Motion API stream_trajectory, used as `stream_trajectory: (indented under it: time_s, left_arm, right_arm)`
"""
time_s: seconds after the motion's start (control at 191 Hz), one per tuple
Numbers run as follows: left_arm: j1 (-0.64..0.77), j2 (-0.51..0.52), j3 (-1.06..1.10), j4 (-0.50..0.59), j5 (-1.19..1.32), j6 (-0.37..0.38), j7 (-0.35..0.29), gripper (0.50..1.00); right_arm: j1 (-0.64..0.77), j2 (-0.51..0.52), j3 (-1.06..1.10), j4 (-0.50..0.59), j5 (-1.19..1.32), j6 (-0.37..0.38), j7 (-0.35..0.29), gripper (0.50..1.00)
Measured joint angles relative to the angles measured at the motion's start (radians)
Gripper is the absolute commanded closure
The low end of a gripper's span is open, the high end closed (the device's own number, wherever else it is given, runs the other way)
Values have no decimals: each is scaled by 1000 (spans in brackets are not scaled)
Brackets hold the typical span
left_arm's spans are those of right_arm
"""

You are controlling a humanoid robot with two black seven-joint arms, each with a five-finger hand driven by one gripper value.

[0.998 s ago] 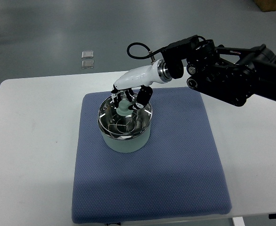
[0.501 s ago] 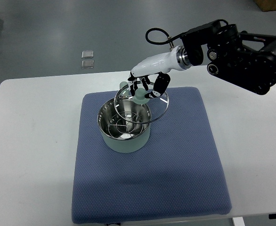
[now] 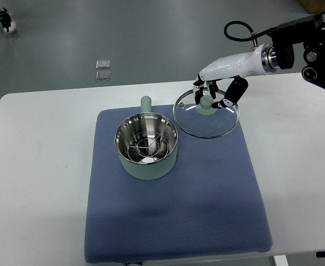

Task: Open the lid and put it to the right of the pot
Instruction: 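Lower the lid onto the mat beside the pot and release it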

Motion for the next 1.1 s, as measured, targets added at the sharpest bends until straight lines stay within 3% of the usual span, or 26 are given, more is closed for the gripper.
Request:
stream_trajectory:
  time_s: [0.261, 0.538, 0.632, 0.674, 0.695, 0.71, 0.721, 0.726, 0.742, 0.747, 0.752, 0.768, 0.789, 0.966, 1.102]
  left_arm:
    - [0, 0, 0, 0, 0, 0, 0, 500]
    - [-1, 0, 0, 0, 0, 0, 0, 500]
    - [0, 0, 0, 0, 0, 0, 0, 500]
    - [-1, 0, 0, 0, 0, 0, 0, 500]
    - [-1, 0, 0, 0, 0, 0, 0, 500]
    - [-1, 0, 0, 0, 0, 0, 0, 500]
    - [0, 0, 0, 0, 0, 0, 0, 500]
    - [0, 0, 0, 0, 0, 0, 0, 500]
    - [0, 0, 0, 0, 0, 0, 0, 500]
    - [0, 0, 0, 0, 0, 0, 0, 500]
    - [0, 0, 0, 0, 0, 0, 0, 500]
    - [0, 0, 0, 0, 0, 0, 0, 500]
    - [0, 0, 0, 0, 0, 0, 0, 500]
    - [0, 0, 0, 0, 0, 0, 0, 500]
    - [0, 0, 0, 0, 0, 0, 0, 500]
  right_arm:
    - [-97, -19, -11, 2, 1, -62, 11, 1000]
    - [-208, 49, -29, -32, -6, -139, 7, 1000]
    - [-223, 60, -38, -40, -5, -155, 6, 959]
    - [-226, 63, -41, -44, -3, -159, 6, 904]
    - [-227, 64, -42, -46, -2, -160, 6, 854]
    - [-228, 65, -42, -48, -1, -160, 6, 791]
    - [-229, 66, -42, -49, -1, -161, 6, 791]
    - [-229, 66, -42, -49, 0, -161, 6, 755]
    - [-230, 67, -42, -52, 1, -162, 6, 718]
    - [-230, 67, -42, -52, 1, -162, 6, 679]
    - [-230, 67, -42, -53, 1, -162, 6, 679]
    - [-231, 67, -42, -54, 2, -163, 6, 605]
    - [-232, 68, -41, -56, 4, -165, 5, 566]
    - [-237, 71, -29, -65, 99, -185, 5, 568]
    - [-237, 71, -26, -96, 263, -157, 5, 572]
